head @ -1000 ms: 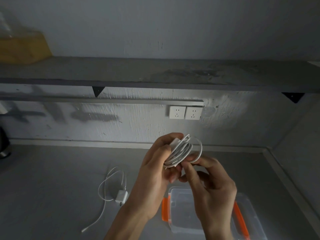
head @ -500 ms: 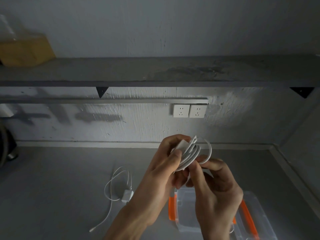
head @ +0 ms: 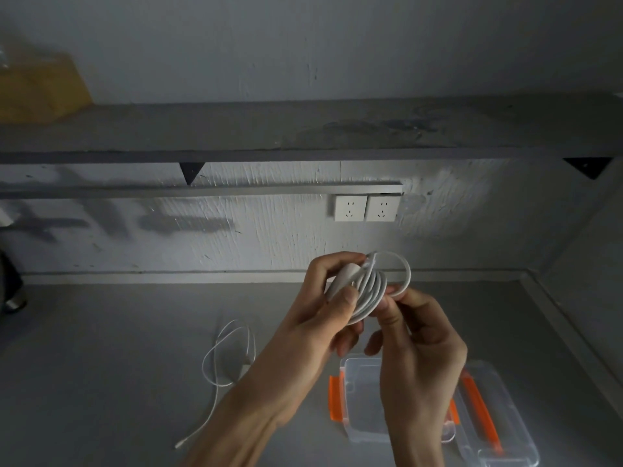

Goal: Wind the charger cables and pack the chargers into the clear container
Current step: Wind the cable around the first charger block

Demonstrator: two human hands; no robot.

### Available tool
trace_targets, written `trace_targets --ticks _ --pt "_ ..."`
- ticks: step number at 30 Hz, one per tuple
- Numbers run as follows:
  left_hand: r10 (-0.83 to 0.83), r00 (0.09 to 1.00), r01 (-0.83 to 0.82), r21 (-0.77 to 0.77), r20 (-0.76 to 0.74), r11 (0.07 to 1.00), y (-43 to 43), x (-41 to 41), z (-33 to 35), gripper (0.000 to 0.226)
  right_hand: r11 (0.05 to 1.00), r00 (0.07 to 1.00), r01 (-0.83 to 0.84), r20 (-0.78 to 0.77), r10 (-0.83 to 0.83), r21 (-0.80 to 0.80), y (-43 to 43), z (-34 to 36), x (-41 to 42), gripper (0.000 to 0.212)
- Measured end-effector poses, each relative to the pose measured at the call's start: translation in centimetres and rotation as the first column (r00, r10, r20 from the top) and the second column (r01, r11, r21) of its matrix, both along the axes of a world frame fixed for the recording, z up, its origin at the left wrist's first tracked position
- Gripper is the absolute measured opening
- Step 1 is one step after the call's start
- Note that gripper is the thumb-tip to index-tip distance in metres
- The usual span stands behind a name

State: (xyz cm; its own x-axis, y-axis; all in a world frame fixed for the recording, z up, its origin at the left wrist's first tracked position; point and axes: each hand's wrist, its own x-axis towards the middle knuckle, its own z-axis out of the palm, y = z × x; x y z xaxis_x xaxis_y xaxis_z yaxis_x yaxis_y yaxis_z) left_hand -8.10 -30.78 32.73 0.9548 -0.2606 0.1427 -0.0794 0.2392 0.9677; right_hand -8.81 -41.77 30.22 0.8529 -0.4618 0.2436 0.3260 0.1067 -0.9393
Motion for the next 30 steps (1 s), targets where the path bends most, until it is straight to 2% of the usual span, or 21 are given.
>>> trace_targets --ticks 2,5,7,12,16,19,23,26,30 --pt "0.026 1.000 -0.026 0.028 0.006 0.999 0.2 0.0 -0.1 0.036 1.000 1.000 -0.003 -0.021 0.003 0.007 0.2 0.0 0.1 0.017" --pt "0.047 0.999 -0.047 0.017 -0.003 0.999 0.7 0.1 -0.1 0.035 0.998 0.998 -0.050 -0.022 0.051 0.031 0.7 0.0 0.2 0.008" --pt "0.058 0.998 -0.058 0.009 -0.005 0.998 1.0 0.1 0.1 0.035 0.994 0.995 -0.104 0.010 0.104 0.030 1.1 0.0 0.0 0.002" --pt "-0.028 0.999 0.026 -0.034 -0.044 0.999 2.1 0.4 0.9 0.037 0.981 0.971 -0.192 0.147 0.190 0.001 2.0 -0.3 -0.7 0.007" --pt "-0.063 0.995 0.058 -0.070 -0.078 0.996 2.6 0.2 0.9 0.038 0.989 0.985 -0.142 0.108 0.137 0.041 1.4 -0.4 0.1 0.004" --pt "-0.079 0.992 0.068 -0.111 -0.101 0.991 3.1 0.4 1.5 0.041 0.992 0.980 -0.068 0.181 0.087 -0.110 1.8 -0.3 0.3 0.013" --pt "0.024 0.996 -0.035 -0.132 -0.084 0.991 3.2 0.5 2.0 0.042 0.966 0.950 0.041 0.309 0.041 -0.254 2.9 -0.6 0.6 0.013" --pt "0.002 0.991 -0.024 -0.170 -0.133 0.985 3.3 0.2 2.2 0.040 0.964 0.931 0.115 0.364 -0.020 -0.241 4.0 -1.0 0.8 0.010" --pt "-0.056 0.987 0.030 -0.171 -0.151 0.985 4.2 0.2 2.4 0.042 0.972 0.934 0.164 0.342 -0.098 -0.169 5.5 -1.4 0.8 0.007"
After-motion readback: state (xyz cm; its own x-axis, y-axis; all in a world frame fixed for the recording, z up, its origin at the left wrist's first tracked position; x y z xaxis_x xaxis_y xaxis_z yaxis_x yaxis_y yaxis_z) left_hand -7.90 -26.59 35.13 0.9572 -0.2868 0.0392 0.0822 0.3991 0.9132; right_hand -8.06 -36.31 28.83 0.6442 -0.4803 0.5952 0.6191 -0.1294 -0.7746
